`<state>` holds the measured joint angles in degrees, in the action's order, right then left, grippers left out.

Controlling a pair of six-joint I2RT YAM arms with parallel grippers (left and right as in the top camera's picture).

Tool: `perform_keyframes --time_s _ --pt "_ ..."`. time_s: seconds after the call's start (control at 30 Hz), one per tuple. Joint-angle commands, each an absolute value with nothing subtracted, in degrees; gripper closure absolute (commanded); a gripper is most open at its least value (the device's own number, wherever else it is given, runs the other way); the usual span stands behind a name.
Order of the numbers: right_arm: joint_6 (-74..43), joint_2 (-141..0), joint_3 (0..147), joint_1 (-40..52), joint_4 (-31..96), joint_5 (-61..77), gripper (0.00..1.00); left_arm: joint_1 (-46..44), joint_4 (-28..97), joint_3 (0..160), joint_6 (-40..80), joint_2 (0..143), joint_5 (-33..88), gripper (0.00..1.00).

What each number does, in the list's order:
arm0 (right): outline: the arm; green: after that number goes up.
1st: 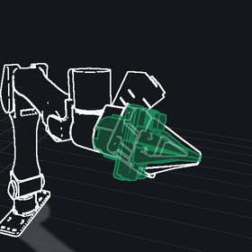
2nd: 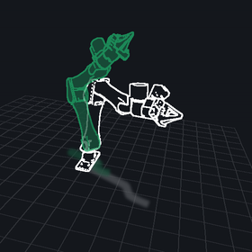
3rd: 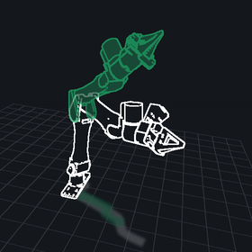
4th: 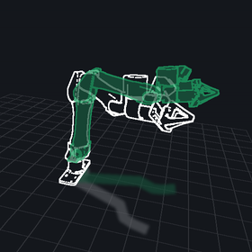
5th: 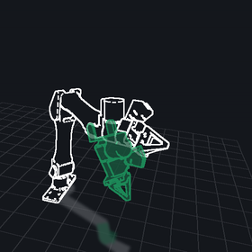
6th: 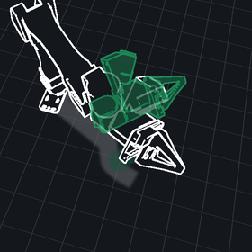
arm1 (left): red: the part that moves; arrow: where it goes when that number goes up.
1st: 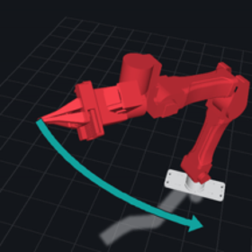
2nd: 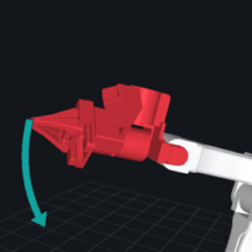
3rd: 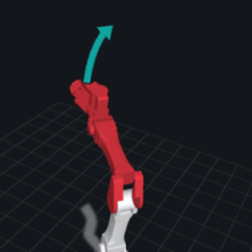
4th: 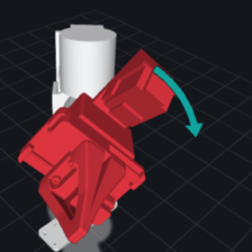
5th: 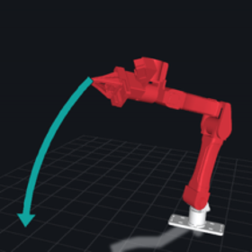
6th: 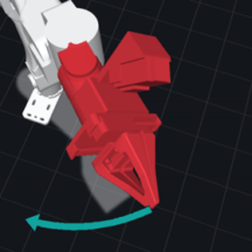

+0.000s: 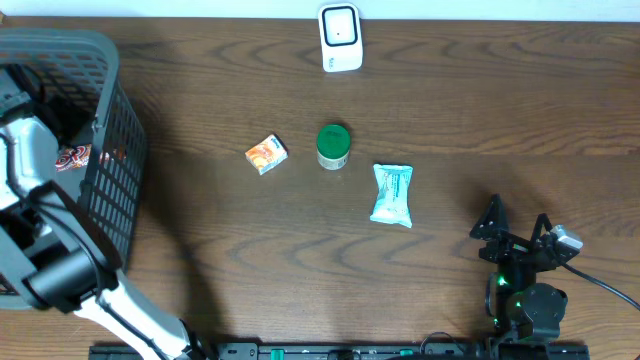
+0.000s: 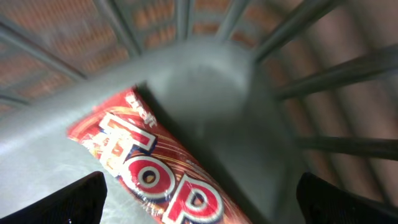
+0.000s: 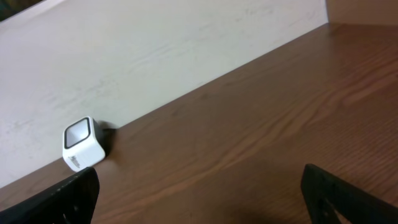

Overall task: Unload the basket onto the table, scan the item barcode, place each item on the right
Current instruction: 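Reach the left gripper into the basket and grasp the red TOP bar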

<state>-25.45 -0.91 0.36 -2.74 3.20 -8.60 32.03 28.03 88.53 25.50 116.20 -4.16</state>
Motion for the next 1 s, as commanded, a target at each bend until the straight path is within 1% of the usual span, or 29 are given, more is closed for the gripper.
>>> perform_keyframes --time_s 0.0,0.1,0.27,0.67,0.7,0.73,0.77,0.8,0.9,0.93,0.97 --pt "-25.87 -0.73 0.32 -2.15 3.42 -8.71 0.01 32.12 28.18 88.86 30.63 119.85 -5.78 0.02" --pt "-25.89 -0.73 0.32 -2.15 3.42 -8.71 0.01 32.12 28.84 88.86 35.94 121.56 -5.8 0.02" --pt "-25.87 -0.73 0.32 -2.15 3.42 -8.71 0.01 32.01 29.02 88.84 40.56 123.2 -6.02 0.02" --pt "-25.87 -0.73 0.32 -2.15 3.42 -8.71 0.01 32.01 29.95 88.84 40.8 127.94 -7.53 0.02" --pt "-25.87 -0.73 0.32 -2.15 3.42 -8.71 0.01 32.01 30.41 88.84 40.51 128.27 -7.55 0.04" --pt "-25.87 -0.73 0.32 -2.15 3.42 -8.71 0.01 32.01 30.81 88.84 39.88 128.51 -7.55 0.14" --pt "-25.87 -0.73 0.32 -2.15 3.42 -8.71 0.01 32.01 31.29 88.82 39.18 128.55 -7.55 0.21" --pt "-25.87 -0.73 0.32 -2.15 3.42 -8.73 0.01 32.01 31.51 88.77 38.5 128.57 -7.53 0.25" --pt "-25.87 -0.73 0.32 -2.15 3.42 -8.73 0.01 32.01 32.8 88.77 37.47 128.57 -7.55 0.25" --pt "-25.89 -0.73 0.32 -2.15 3.42 -8.71 0.01 32.01 33.58 88.75 37.1 128.57 -7.53 0.28" --pt "-25.87 -0.73 0.32 -2.15 3.42 -8.71 0.01 32.01 34.41 88.75 37.1 128.57 -7.55 0.35"
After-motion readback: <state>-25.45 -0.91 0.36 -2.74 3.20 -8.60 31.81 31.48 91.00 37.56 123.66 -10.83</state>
